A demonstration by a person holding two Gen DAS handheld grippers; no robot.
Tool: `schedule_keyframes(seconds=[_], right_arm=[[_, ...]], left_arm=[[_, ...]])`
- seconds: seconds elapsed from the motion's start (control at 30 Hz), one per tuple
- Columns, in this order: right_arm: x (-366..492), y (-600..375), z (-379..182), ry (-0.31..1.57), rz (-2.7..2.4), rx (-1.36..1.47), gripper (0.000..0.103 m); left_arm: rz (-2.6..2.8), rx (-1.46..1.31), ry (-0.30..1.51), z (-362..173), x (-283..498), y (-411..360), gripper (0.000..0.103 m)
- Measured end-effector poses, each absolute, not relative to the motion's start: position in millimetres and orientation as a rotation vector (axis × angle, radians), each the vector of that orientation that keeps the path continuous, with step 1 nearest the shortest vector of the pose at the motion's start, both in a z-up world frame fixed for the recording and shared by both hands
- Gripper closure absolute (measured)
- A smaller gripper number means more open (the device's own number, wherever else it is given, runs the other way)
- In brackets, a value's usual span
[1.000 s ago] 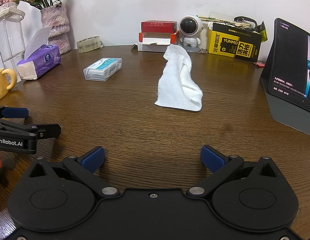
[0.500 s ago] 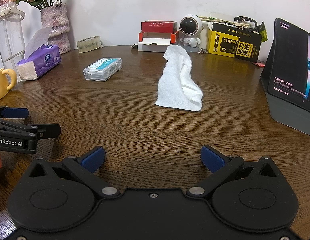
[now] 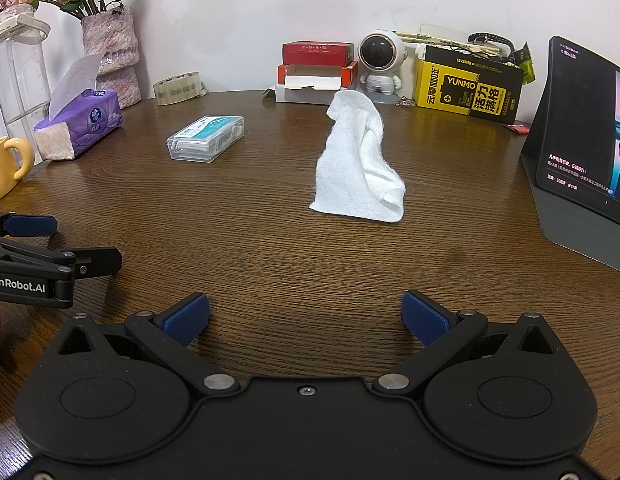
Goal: Clean container
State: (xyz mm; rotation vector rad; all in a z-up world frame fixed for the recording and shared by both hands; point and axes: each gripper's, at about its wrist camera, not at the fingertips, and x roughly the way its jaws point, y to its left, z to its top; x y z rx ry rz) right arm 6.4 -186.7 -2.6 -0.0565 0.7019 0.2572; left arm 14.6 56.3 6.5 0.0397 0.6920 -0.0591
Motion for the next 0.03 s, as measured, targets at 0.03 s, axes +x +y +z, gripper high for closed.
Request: schedule_keyframes(seconds=[0.03], right_arm=[[6.3, -186.7, -2.6, 0.702, 0.257, -0.056, 0.0]], left_arm=[[-0.059, 0.04, 0.692, 6.5, 14.6, 56.5, 0.0]])
